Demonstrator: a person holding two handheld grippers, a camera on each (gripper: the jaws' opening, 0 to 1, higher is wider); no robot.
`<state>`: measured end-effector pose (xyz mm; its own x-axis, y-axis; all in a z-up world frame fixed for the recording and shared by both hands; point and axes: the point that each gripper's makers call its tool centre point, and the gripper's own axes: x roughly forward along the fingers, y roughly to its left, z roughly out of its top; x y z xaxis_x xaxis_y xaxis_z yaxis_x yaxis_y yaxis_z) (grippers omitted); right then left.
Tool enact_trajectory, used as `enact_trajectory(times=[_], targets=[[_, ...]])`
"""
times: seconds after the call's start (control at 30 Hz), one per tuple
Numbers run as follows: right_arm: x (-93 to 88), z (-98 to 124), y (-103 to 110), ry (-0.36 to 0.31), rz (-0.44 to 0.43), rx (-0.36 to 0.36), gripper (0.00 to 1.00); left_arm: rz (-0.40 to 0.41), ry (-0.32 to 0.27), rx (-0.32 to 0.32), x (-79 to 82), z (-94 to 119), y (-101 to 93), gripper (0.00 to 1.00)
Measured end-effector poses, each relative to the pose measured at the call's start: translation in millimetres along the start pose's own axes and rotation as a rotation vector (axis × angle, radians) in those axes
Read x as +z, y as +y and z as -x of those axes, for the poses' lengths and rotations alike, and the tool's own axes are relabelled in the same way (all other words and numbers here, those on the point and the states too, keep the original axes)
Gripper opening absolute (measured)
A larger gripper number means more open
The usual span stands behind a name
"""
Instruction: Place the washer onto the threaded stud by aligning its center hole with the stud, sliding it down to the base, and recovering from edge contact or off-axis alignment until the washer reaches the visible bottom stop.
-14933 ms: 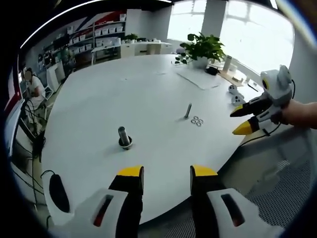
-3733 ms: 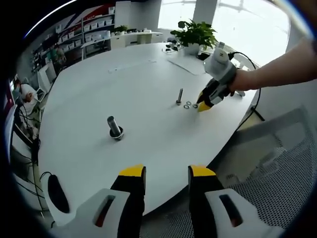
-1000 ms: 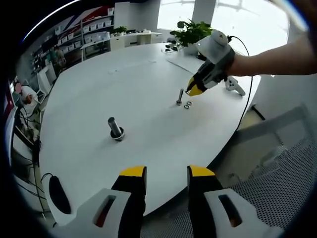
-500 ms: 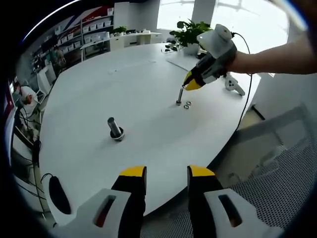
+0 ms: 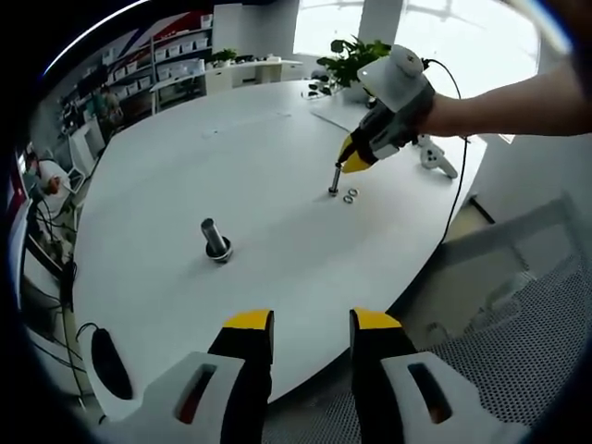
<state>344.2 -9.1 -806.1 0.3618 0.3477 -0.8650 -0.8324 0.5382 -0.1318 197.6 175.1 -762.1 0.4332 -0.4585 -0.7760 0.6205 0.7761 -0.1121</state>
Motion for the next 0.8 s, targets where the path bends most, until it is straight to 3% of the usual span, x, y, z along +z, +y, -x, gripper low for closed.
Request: enact_trajectory(times=[0.8], targets=[[-13.9, -27.0, 1.7, 0.093, 0.047, 0.046, 0.14, -0.001, 0.012, 0.000, -2.1, -0.6, 0.3, 0.31]])
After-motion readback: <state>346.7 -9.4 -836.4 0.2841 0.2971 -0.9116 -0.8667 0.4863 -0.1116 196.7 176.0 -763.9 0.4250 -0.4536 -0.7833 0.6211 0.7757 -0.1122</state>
